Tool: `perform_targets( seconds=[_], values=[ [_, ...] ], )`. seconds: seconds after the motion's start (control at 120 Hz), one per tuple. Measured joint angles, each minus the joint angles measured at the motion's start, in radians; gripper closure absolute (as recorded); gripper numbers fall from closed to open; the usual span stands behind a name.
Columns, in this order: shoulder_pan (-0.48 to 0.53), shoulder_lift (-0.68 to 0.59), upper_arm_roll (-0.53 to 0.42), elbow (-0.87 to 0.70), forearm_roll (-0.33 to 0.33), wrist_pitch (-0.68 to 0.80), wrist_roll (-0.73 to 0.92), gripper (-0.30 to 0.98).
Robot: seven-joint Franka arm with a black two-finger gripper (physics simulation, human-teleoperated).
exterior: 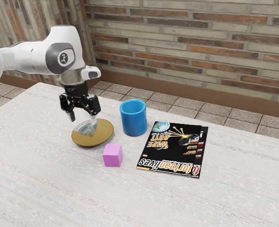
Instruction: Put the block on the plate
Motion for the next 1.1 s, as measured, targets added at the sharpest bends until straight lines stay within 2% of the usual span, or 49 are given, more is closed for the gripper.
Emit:
perform_targets(
  seconds=[0.217, 0.375, 0.658, 1.1],
  values=[
    [-0.044, 0.109, -0.002, -0.032, -0.07, 0.117, -0.112, 0.0],
    [-0.054, 0.172, -0.002, -0.023, -0.091, 0.169, -0.169, 0.0],
    [-0.089, 0.256, -0.006, 0.021, -0.085, 0.243, -0.219, 0.0],
    [-0.078, 0.318, -0.007, 0.046, -0.054, 0.303, -0.212, 0.0]
  ],
)
